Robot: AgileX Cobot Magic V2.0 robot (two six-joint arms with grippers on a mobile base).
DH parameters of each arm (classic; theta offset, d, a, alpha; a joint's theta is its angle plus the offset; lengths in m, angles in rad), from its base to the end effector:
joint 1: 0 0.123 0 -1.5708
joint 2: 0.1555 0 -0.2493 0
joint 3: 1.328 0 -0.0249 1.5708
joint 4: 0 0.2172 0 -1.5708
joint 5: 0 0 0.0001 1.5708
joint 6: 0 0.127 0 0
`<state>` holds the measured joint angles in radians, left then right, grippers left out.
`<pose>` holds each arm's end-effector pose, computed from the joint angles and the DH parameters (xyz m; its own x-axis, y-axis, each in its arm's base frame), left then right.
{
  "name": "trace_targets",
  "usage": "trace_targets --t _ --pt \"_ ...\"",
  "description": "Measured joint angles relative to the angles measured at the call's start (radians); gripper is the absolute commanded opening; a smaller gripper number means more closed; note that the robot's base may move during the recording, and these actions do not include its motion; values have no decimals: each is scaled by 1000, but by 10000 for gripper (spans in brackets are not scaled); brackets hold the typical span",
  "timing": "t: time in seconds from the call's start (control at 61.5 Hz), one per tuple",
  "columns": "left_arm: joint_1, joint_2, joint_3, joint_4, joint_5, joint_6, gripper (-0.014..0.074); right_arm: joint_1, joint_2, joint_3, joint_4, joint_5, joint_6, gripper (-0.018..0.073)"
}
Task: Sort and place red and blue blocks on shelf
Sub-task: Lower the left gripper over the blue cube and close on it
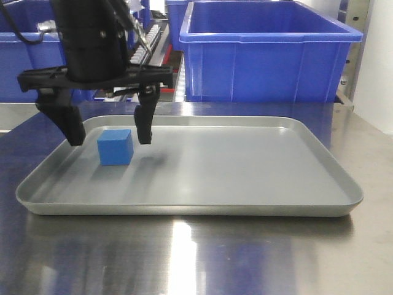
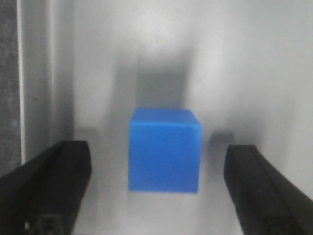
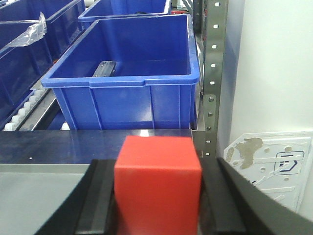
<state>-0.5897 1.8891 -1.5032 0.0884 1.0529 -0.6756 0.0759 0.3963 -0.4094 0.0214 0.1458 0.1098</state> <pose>0.3016 -0.1901 0.1812 -0.9736 -0.0570 -0.2211 -0.0427 0.9967 -0.0690 0.1278 0.0101 0.2944 -0.0551 0.1268 -0.9904 -0.0723 0.9888 0.1306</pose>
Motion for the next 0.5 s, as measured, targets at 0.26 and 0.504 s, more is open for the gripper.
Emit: trace_targets --t 0.26,0.504 --pt "0 46 2 21 -8 -6 289 0 0 0 0 0 0 57" --pt "0 46 2 30 -8 -6 126 0 0 0 0 0 0 57"
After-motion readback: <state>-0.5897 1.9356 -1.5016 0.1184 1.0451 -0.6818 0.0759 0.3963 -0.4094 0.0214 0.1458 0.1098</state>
